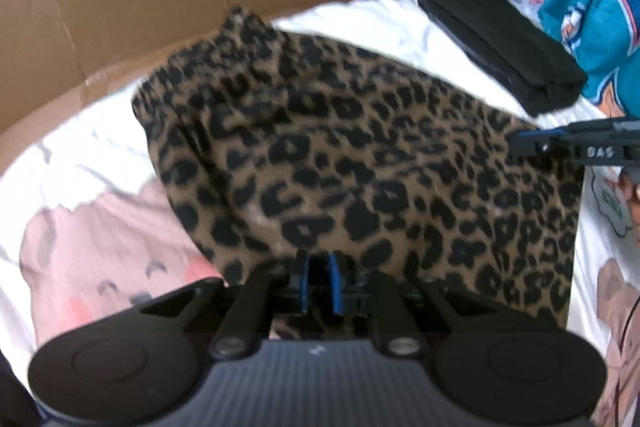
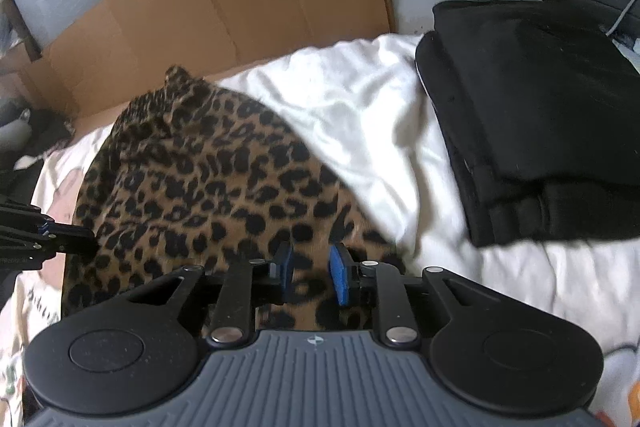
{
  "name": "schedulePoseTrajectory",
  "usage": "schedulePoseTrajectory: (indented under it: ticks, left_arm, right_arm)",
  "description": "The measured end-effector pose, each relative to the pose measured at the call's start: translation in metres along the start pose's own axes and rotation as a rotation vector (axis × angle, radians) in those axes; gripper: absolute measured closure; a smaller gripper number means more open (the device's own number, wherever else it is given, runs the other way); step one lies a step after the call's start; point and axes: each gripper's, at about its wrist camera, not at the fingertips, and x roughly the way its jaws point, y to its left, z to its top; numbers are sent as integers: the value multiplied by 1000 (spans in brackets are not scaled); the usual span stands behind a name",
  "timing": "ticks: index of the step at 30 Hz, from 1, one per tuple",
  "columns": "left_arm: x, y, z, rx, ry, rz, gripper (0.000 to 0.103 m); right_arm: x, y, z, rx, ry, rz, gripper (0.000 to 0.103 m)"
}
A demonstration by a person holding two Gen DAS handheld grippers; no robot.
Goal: Fold clothes
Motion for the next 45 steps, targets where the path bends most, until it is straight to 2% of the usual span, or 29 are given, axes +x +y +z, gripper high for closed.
schedulePoseTrajectory:
  ticks: [5, 11, 14, 17, 21, 25, 28, 33, 41, 45]
  left_arm:
    - [1, -5, -15, -31, 28, 0, 90]
    - [-7, -23, -32, 13, 55, -20, 86]
    - [-11, -31, -39, 28, 70, -35, 87]
    - [-24, -38, -42, 61, 19, -56, 87]
    - [-32, -38, -31, 52, -12, -75, 87]
    - [-22, -48, -22, 69, -16, -84, 87]
    - [-12, -59, -21, 91, -2, -102, 87]
    - [-12, -73, -28, 147, 13, -144, 87]
    - [-3, -77, -48, 147, 87, -150, 87]
    - [-5, -81, -54, 162, 99, -167, 87]
  right_arm:
    - [-21, 1, -21, 24, 10, -22, 75]
    - [-43, -11, -41, 72, 13, -74, 74]
    - [-49, -18, -41, 99, -9, -103, 74]
    - [-51, -20, -41, 114, -27, -112, 74]
    - [-54, -21, -41, 133, -53, -124, 74]
    - [-57, -23, -41, 152, -78, -137, 74]
    - [-56, -24, -40, 159, -91, -138, 74]
    - [-43, -24, -40, 154, -59, -136, 74]
    - [-35, -28, -38, 168, -49, -139, 74]
    - [-36, -30, -37, 177, -56, -136, 74]
